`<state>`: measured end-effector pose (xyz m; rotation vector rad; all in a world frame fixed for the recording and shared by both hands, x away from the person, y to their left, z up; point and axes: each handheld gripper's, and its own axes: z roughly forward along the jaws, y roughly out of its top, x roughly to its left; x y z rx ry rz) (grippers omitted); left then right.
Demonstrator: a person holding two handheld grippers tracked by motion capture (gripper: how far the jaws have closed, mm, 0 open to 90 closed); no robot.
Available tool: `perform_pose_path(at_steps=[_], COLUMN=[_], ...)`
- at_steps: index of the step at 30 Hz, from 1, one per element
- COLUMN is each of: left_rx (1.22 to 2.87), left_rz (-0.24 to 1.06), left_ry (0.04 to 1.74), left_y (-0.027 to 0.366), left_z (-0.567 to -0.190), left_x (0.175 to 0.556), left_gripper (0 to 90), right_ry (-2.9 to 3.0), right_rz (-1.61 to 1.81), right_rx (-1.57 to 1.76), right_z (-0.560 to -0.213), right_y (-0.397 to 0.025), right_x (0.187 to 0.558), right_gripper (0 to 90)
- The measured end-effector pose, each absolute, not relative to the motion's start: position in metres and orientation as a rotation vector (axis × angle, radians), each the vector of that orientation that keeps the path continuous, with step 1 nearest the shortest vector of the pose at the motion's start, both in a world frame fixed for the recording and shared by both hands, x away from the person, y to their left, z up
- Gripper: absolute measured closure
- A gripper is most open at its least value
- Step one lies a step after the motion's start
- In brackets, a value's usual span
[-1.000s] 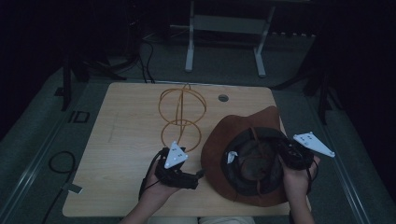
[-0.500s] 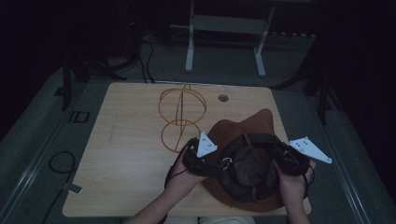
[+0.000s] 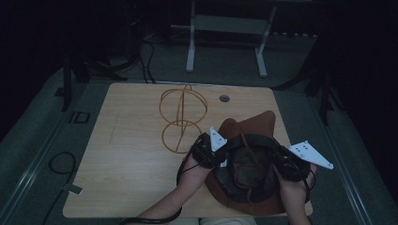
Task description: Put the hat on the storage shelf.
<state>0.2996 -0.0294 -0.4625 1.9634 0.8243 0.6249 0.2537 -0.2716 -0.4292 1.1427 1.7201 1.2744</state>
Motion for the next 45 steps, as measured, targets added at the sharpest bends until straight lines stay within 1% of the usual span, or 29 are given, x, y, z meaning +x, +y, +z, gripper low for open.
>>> perform_pose_path(at_steps=[4,5,9,12,17,22,23,25,28,32,33,36,39,42,45], left_rx=[1.953,1.949,1.934,1.917,1.877,1.879,1.876,1.866,1.860,1.857,1.846,1.825,1.799,1.776,1.751], left_rz=[0.652,0.661,0.684,0.685,0.692,0.717,0.710,0.711,0.701,0.703,0.676,0.655,0.636,0.614,0.586], left_ry=[0.821,0.817,0.802,0.802,0.784,0.752,0.755,0.766,0.756,0.716,0.707,0.678,0.635,0.587,0.509], left_y=[-0.032,-0.032,-0.030,-0.025,-0.017,-0.015,-0.015,-0.013,-0.009,0.003,0.008,0.022,0.034,0.042,0.048], left_z=[-0.460,-0.459,-0.453,-0.447,-0.439,-0.434,-0.434,-0.436,-0.440,-0.443,-0.443,-0.441,-0.438,-0.433,-0.428], left_x=[0.298,0.297,0.294,0.293,0.292,0.287,0.286,0.285,0.282,0.275,0.275,0.271,0.268,0.265,0.262], left_gripper=[82.7,84.9,85.9,86.3,86.4,86.4,86.4,86.3,86.4,86.3,86.3,86.3,86.2,86.2,86.2], right_ry=[1.735,1.741,1.738,1.780,1.904,1.982,1.998,2.021,2.015,1.934,1.912,1.888,1.913,1.964,2.018], right_rz=[1.268,1.264,1.252,1.278,1.288,1.311,1.318,1.367,1.410,1.419,1.404,1.366,1.344,1.334,1.353], right_rx=[1.143,1.146,1.143,1.141,1.095,1.045,1.027,1.006,0.968,1.011,1.032,1.084,1.127,1.163,1.146], right_z=[-0.431,-0.431,-0.431,-0.430,-0.421,-0.411,-0.410,-0.406,-0.398,-0.392,-0.393,-0.399,-0.411,-0.424,-0.431], right_y=[-0.270,-0.269,-0.269,-0.272,-0.275,-0.281,-0.282,-0.286,-0.296,-0.321,-0.328,-0.345,-0.354,-0.353,-0.343], right_x=[0.254,0.254,0.250,0.246,0.234,0.219,0.217,0.210,0.203,0.207,0.209,0.220,0.233,0.244,0.252], right_gripper=[84.3,84.2,82.6,75.9,61.5,52.5,48.6,48.6,45.7,44.8,45.0,46.2,47.5,50.8,51.2])
